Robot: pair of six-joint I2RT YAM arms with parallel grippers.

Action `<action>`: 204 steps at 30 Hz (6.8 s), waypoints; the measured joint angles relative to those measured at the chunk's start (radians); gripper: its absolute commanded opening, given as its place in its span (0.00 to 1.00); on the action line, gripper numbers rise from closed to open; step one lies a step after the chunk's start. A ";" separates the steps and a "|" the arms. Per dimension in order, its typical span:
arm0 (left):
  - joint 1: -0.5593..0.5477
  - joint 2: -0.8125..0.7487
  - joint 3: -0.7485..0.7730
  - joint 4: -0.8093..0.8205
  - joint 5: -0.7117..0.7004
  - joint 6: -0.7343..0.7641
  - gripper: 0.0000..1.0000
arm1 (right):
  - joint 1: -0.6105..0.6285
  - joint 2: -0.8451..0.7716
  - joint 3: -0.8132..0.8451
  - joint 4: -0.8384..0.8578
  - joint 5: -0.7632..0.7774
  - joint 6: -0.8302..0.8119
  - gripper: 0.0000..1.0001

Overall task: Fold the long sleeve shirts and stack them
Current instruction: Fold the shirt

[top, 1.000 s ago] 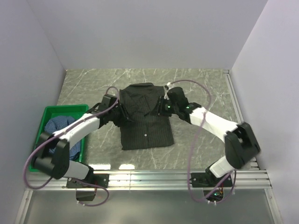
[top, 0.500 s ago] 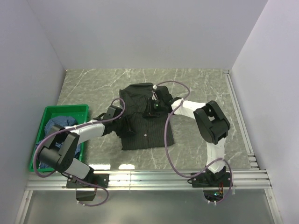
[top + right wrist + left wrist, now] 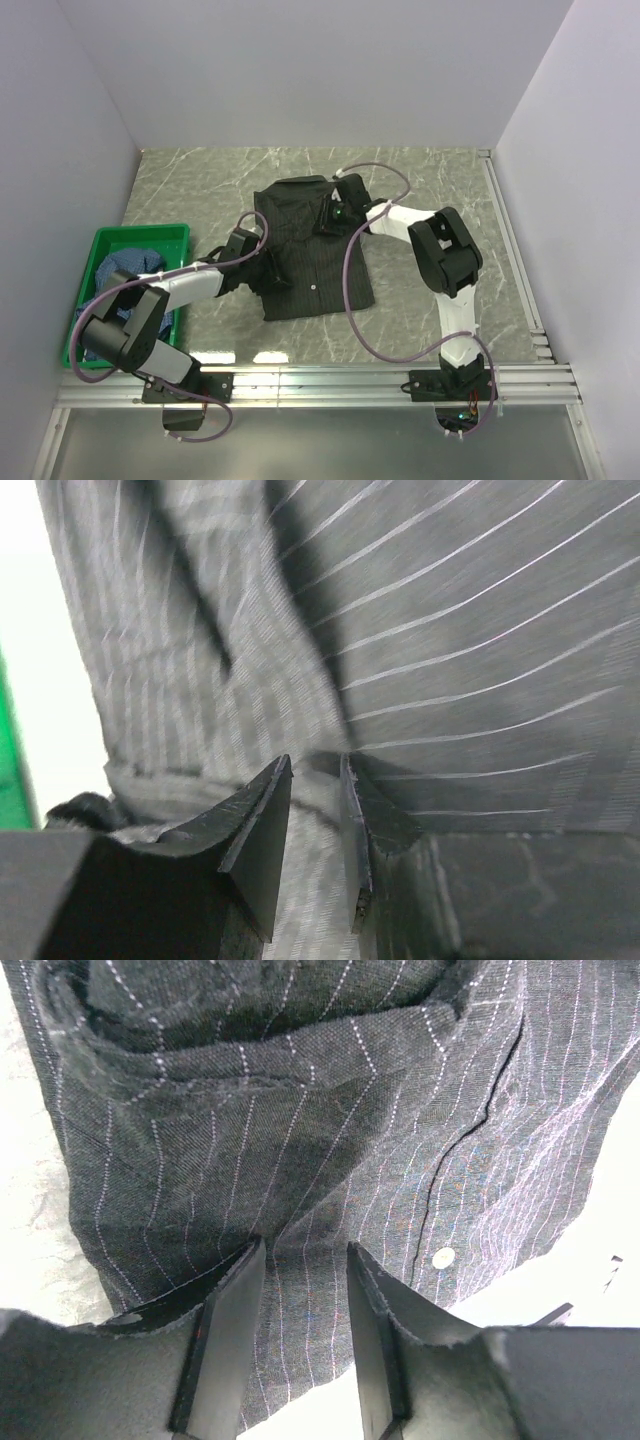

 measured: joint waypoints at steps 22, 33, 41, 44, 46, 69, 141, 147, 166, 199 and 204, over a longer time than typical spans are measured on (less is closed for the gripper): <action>-0.004 -0.367 -0.072 -0.145 -0.122 -0.039 0.32 | 0.169 -0.174 -0.023 0.079 -0.287 -0.036 0.41; -0.004 -0.275 -0.214 -0.068 -0.039 -0.110 0.24 | 0.205 0.089 -0.013 0.153 -0.392 0.013 0.40; -0.004 -0.262 -0.228 -0.035 -0.024 -0.131 0.20 | 0.131 0.133 0.034 0.236 -0.424 0.044 0.40; -0.004 -0.262 -0.235 -0.021 -0.021 -0.136 0.20 | 0.090 0.167 0.062 0.273 -0.425 0.061 0.40; -0.004 -0.262 -0.237 -0.015 -0.019 -0.136 0.20 | 0.065 0.191 0.071 0.308 -0.444 0.088 0.40; 0.002 -0.176 0.178 -0.183 -0.071 -0.037 0.47 | -0.056 -0.330 -0.143 0.161 -0.269 -0.013 0.40; 0.005 -0.149 -0.014 -0.056 -0.034 -0.045 0.45 | -0.021 -0.760 -0.941 0.424 -0.078 0.219 0.34; 0.007 -0.086 -0.078 -0.014 -0.020 -0.068 0.44 | -0.101 -0.743 -1.026 0.386 -0.044 0.251 0.34; 0.005 -0.008 0.458 -0.300 -0.209 0.164 0.58 | -0.025 -0.870 -0.721 -0.064 0.193 0.122 0.38; 0.147 0.435 0.596 -0.249 -0.354 0.113 0.48 | -0.013 -0.429 -0.454 -0.234 0.311 0.086 0.49; 0.138 0.235 0.325 -0.173 -0.306 0.018 0.50 | -0.097 -0.285 -0.237 -0.340 0.354 -0.042 0.49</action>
